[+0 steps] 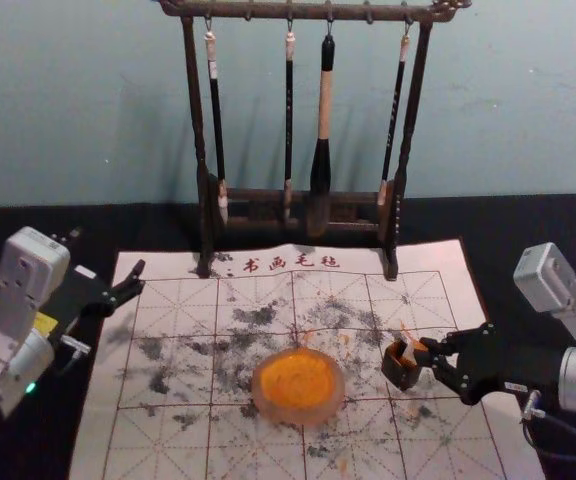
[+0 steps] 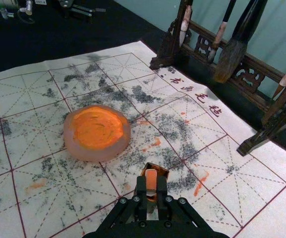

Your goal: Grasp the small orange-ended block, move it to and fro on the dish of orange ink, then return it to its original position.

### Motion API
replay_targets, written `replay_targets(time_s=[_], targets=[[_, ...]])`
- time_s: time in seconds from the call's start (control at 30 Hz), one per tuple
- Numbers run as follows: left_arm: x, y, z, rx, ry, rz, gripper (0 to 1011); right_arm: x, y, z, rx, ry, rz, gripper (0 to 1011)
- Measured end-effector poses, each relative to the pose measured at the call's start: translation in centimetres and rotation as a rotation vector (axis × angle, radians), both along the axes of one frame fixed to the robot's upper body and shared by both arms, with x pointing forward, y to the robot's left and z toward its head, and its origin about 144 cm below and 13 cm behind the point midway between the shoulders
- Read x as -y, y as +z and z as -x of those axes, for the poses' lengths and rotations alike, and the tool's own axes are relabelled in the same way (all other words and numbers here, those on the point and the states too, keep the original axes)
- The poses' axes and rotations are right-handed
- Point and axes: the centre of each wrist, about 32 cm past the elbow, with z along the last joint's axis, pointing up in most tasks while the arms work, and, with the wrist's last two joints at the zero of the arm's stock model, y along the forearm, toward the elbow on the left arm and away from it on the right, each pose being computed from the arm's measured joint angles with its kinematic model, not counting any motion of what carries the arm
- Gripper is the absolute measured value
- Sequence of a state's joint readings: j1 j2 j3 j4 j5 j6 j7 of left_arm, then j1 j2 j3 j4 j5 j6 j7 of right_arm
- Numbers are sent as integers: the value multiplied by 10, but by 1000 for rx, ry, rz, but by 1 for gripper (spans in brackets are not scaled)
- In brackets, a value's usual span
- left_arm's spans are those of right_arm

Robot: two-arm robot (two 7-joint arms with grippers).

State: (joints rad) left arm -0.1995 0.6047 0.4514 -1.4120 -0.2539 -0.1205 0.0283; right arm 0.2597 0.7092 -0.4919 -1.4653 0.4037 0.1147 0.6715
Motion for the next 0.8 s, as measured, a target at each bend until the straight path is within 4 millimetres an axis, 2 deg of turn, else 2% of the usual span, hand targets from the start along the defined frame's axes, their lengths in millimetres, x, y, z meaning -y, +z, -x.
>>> replay_targets(time_s=[0.23,0.33,0.37,0.47,0.57,0.67,0.8], targets=[[0,0,0,0,0,0,1001,0,0,0,0,0,1,81],[0,0,0,0,0,0,1001,0,0,0,0,0,1,121],[0,0,0,0,0,0,1001,0,0,0,0,0,3,172],[0,0,0,0,0,0,1001,0,0,0,0,0,4,225],[0,0,0,0,0,0,1001,0,0,0,0,0,4,365],[0,0,0,0,0,0,1002,0,0,0,0,1,4,421],[0,0,0,0,0,0,1001,0,0,0,0,1,3,569]])
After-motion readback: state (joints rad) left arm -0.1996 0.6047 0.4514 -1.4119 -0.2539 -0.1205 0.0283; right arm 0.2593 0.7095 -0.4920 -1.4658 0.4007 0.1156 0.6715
